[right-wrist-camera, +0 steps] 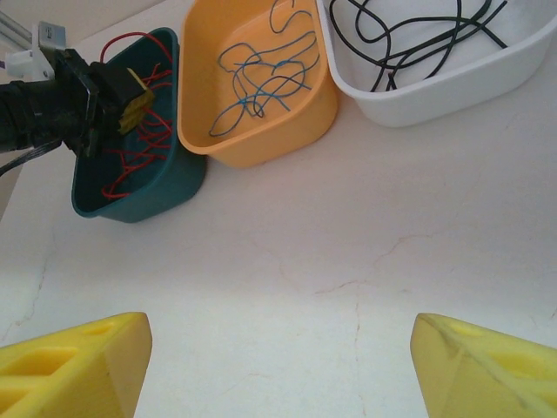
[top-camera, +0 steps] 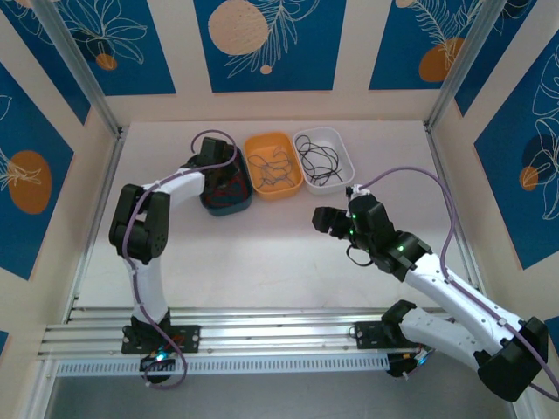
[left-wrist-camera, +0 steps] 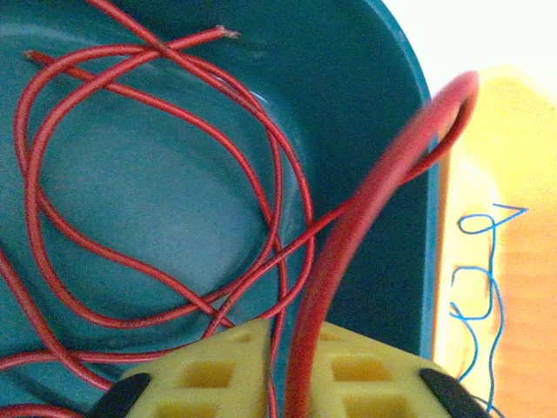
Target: Untangle the cables
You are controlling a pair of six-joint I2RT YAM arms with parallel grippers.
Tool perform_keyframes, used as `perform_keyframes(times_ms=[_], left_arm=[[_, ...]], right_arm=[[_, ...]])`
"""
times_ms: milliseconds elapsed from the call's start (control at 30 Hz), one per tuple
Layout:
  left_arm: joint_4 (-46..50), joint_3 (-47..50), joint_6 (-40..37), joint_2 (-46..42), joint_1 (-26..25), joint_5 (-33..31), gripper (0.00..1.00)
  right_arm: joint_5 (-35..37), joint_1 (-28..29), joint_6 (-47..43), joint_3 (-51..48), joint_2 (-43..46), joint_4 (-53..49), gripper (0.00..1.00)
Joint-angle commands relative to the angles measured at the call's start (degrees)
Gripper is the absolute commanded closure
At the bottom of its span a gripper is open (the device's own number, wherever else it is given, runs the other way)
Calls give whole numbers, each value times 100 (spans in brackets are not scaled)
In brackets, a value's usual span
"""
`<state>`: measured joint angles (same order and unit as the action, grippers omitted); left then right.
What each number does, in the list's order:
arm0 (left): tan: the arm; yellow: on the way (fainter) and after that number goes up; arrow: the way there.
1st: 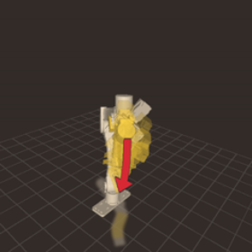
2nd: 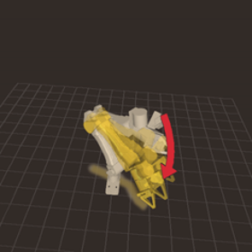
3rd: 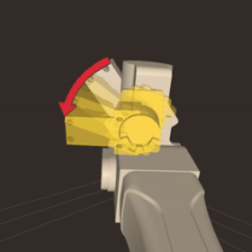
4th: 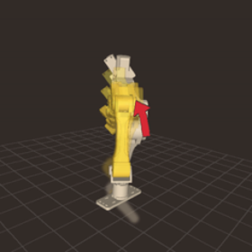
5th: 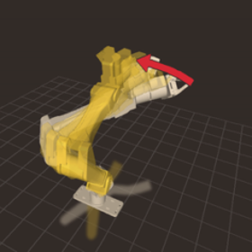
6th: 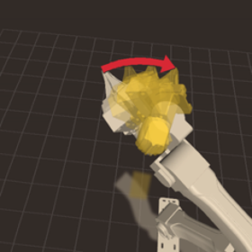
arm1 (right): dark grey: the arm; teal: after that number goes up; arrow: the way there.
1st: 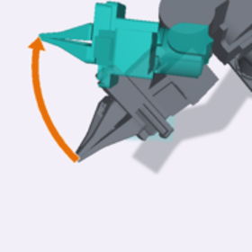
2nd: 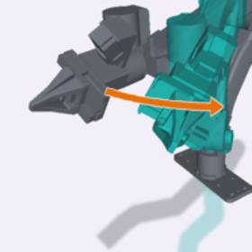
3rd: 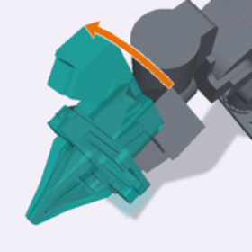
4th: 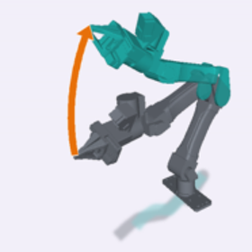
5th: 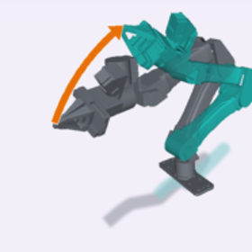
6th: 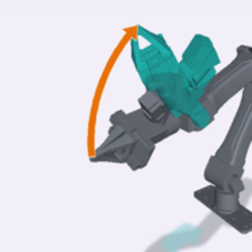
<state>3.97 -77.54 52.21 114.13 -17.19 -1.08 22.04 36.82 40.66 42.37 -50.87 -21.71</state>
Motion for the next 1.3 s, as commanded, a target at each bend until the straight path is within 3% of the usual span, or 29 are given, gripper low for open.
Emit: perform_keyframes(times_ms=[0,433,700,1033,1167,1233,1267], left_arm=[[94,-190,-113,-36,138,-13,79],[678,-803,-903,-361,278,-540,26],[909,-816,-1526,-807,278,-646,1],[718,161,-2064,-1944,261,-555,0],[474,862,-2281,-2734,259,-674,0],[415,1189,-2373,-3144,257,-744,0],[374,1375,-2443,-3367,260,-766,0]], right_arm=[[-51,-34,89,-80,104,52,22],[-131,-69,82,-86,88,107,22],[-137,-95,74,-80,70,107,22],[81,-131,30,56,19,-93,18],[402,-152,34,123,50,-307,10],[621,-190,70,151,54,-443,0],[752,-216,105,162,62,-524,1]])
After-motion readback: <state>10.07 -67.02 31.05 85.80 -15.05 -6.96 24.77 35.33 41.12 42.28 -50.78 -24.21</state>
